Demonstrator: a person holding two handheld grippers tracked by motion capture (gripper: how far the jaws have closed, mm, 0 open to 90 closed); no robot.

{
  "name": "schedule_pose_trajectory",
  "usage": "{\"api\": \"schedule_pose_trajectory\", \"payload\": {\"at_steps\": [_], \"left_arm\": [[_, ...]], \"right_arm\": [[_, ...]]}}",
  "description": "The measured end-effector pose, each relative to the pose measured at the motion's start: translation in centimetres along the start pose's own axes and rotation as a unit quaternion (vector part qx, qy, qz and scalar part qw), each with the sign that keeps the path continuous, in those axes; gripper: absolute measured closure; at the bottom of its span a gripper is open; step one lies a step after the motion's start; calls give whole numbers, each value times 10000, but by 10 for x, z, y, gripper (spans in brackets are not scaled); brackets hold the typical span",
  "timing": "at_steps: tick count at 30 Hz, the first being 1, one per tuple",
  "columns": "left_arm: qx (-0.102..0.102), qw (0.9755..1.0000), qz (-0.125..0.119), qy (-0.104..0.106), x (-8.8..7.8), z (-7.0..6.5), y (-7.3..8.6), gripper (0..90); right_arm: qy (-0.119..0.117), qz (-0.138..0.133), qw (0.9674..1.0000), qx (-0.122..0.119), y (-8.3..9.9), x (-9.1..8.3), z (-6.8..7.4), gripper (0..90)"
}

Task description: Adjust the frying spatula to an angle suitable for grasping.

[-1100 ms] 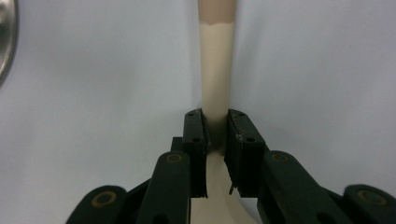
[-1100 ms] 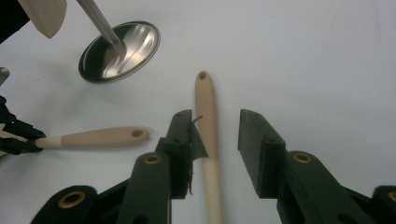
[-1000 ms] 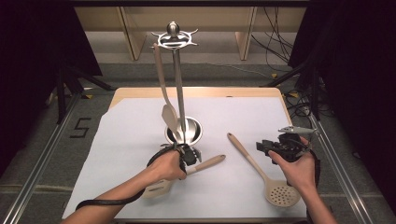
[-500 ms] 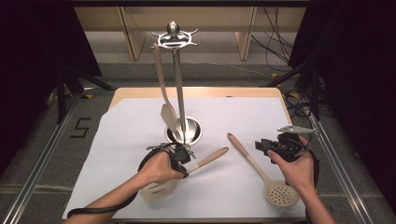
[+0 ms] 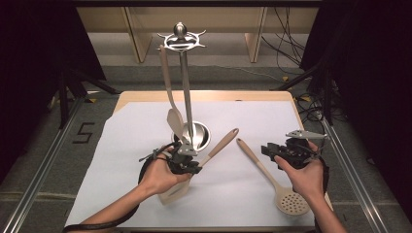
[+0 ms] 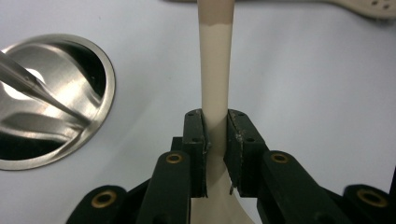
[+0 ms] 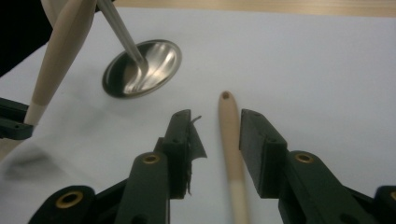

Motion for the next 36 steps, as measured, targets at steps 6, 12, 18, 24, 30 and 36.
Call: {"api": "schedule_pose_trajectory", "payload": {"at_steps": [6,12,18,24,30,36], "left_arm": [[-324,9983,-479,-64,-4,4,-6,778],[-461,9971,-591,-91,-5,4,-8,778],[-504,9972,-551,-48,-3,0,-9,777],[-348,9976,-588,-69,-3,0,-11,777],[-475,9972,-567,-88,-4,-2,-13,777],[-340,9972,-660,-86,-4,-2,-16,777]], "right_arm": [[-191,-144,9997,-4,-4,7,20,631],[-538,-164,9984,-93,-10,19,44,603],[-687,-294,9968,-294,-24,31,59,579],[-811,-496,9950,-312,-41,42,70,562],[-886,-599,9941,-202,-46,48,76,551],[-924,-607,9938,-138,-51,51,81,548]]}}
Point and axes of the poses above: each handheld gripper's, and its own axes: x roughly forward along the jaws, y roughly out of its underside, z roughly to its left, the point moved 5 cm from there along x, roughly forward along the jaws, and after that the axes turned 15 degrees about -y, right-handed, at the moved point
